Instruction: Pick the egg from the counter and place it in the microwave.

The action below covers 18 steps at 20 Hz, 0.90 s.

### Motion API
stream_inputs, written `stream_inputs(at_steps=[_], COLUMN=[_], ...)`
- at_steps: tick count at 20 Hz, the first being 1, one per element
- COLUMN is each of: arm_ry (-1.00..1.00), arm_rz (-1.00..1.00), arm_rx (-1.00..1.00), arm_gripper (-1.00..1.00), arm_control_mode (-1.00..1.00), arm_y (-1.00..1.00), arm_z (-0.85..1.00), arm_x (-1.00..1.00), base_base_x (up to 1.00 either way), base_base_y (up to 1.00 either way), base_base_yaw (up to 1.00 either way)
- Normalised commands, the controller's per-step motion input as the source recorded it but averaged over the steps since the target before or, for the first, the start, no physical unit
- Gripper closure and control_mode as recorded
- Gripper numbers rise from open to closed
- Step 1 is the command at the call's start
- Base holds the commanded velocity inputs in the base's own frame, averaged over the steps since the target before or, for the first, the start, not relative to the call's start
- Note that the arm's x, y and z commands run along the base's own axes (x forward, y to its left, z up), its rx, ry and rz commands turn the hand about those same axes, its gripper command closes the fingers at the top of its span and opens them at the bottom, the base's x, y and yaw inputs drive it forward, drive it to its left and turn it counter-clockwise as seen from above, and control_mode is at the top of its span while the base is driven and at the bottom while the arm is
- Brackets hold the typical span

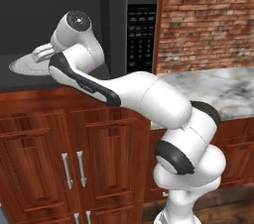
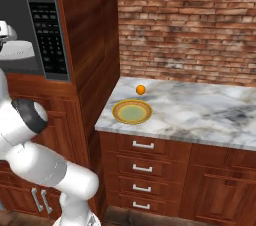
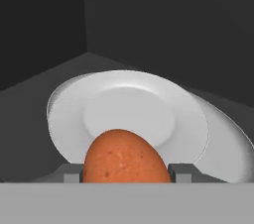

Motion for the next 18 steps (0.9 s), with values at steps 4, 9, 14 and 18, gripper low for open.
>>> stream_inputs(at_steps=[4, 9, 14, 18], arm_ry=[0.18, 0.04, 0.01, 0.02], arm_rz=[-0.03, -0.05, -0.06, -0.02], arm_rx=[0.0, 0.0, 0.0, 0.0], arm_gripper=[1.0, 1.0, 1.0, 1.0], arm_control_mode=[-1.0, -1.0, -1.0, -1.0], arm_y=[0.03, 0.21, 0.4, 0.14], arm_z=[-0.44, -0.29, -0.32, -0.03], arm_x=[0.58, 0.37, 0.26, 0.11], base_base_x=[0.0, 0.0, 0.0, 0.0], base_base_y=[0.0, 0.0, 0.0, 0.0], base_base_yaw=[0.0, 0.0, 0.0, 0.0])
